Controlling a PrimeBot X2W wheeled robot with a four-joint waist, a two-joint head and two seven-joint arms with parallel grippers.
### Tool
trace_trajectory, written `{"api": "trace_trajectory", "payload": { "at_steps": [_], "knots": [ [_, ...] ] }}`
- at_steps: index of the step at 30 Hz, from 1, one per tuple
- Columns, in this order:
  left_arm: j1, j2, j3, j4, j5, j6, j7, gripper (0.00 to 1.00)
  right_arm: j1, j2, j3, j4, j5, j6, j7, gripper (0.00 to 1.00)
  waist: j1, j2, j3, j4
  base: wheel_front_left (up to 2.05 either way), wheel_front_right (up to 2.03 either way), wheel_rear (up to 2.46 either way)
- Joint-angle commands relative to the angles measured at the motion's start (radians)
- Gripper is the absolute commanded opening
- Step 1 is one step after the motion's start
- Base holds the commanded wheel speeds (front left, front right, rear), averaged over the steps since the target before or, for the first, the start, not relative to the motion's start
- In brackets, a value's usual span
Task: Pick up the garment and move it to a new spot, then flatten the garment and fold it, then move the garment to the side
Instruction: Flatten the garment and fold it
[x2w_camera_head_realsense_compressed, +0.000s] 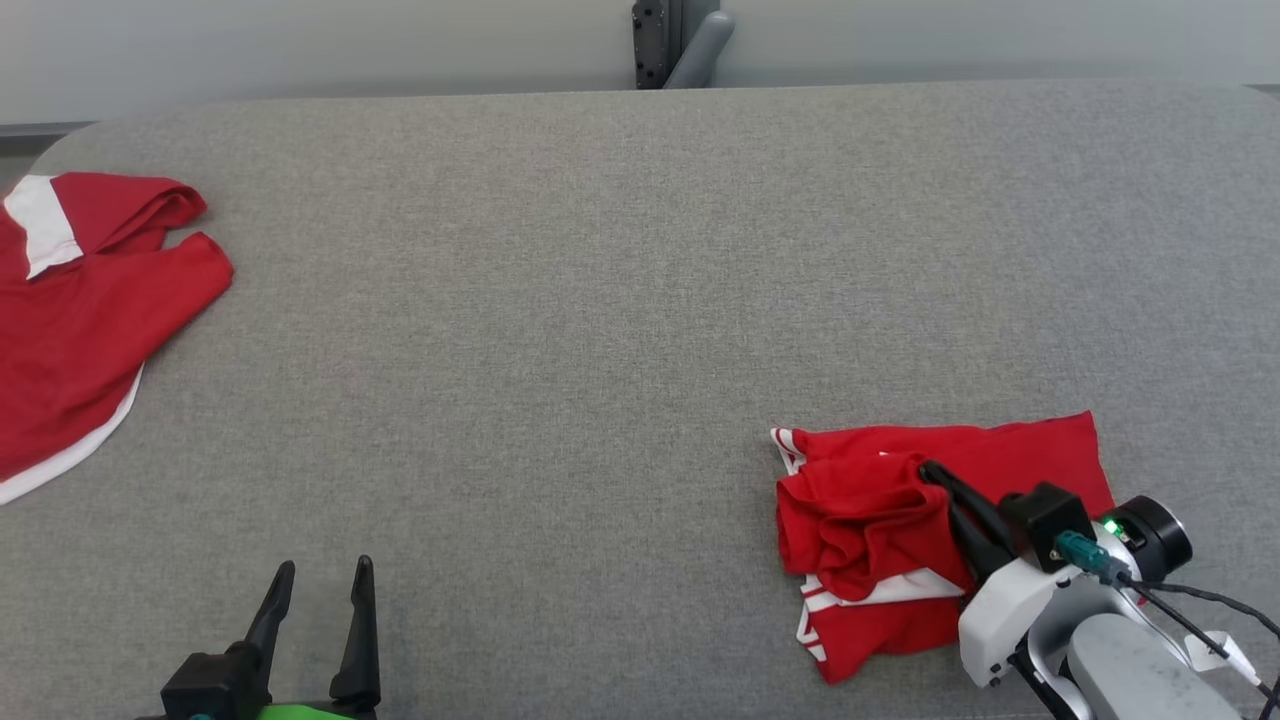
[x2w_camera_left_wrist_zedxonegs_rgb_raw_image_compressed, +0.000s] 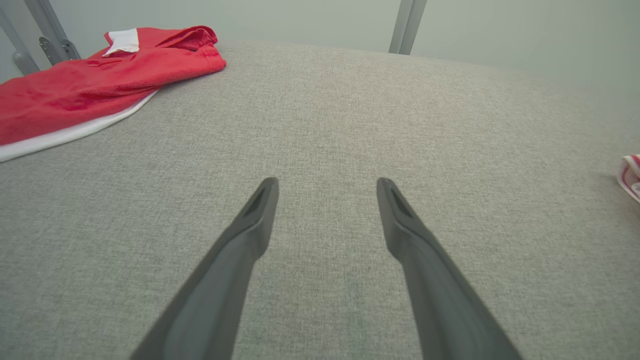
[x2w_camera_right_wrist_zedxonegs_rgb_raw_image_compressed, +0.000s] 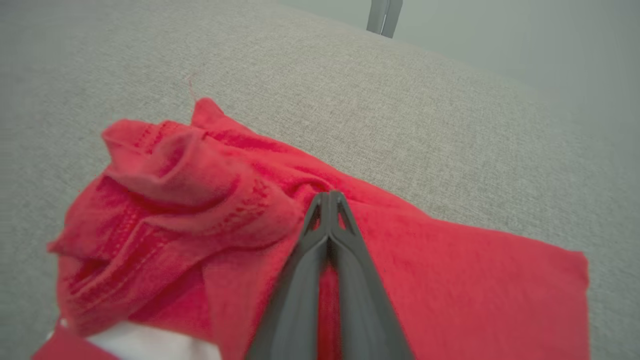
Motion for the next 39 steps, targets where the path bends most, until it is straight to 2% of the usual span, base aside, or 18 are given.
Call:
{"api": "trace_trajectory", "payload": {
  "at_steps": [1, 8, 12, 19, 26, 38, 39],
  "knots": [
    [-0.001, -0.002, 0.006, 0.000, 0.000, 0.001, 0.000, 1.00, 0.019, -0.009, 0.006, -0.003, 0.002, -0.001, -0.003, 0.00, 0.0000, -0.0001, -0.004, 0.003, 0.00, 0.00, 0.00],
    [0.009, -0.011, 0.015, 0.003, 0.005, 0.001, 0.000, 1.00, 0.062, -0.069, 0.105, -0.088, 0.025, -0.001, -0.003, 0.00, 0.0000, -0.0001, -0.014, 0.012, 0.00, 0.00, 0.00],
    [0.010, -0.017, 0.020, 0.009, 0.006, 0.001, 0.000, 1.00, 0.074, -0.066, 0.150, -0.082, 0.033, -0.001, -0.003, 0.00, 0.0000, -0.0001, -0.016, 0.010, 0.00, 0.00, 0.00],
    [0.004, -0.025, 0.012, 0.014, 0.006, 0.001, 0.000, 1.00, 0.060, -0.022, 0.225, -0.052, 0.037, -0.001, -0.003, 0.00, 0.0000, -0.0001, -0.023, 0.016, 0.00, 0.00, 0.00],
    [0.011, -0.029, 0.015, 0.007, 0.009, 0.001, 0.000, 1.00, 0.055, 0.035, 0.232, -0.040, 0.020, -0.001, -0.003, 0.00, 0.0000, -0.0001, -0.031, 0.018, 0.00, 0.00, 0.00],
    [0.034, -0.035, 0.021, 0.008, 0.008, 0.001, 0.000, 1.00, 0.041, 0.088, 0.269, 0.002, 0.036, -0.001, -0.003, 0.00, 0.0000, -0.0001, -0.090, 0.003, 0.00, 0.00, 0.00],
    [0.037, -0.036, 0.020, 0.008, 0.008, 0.001, 0.000, 1.00, 0.043, 0.090, 0.272, 0.006, 0.039, -0.001, -0.003, 0.22, 0.0000, -0.0001, -0.096, 0.003, 0.00, 0.00, 0.00]
  ]
}}
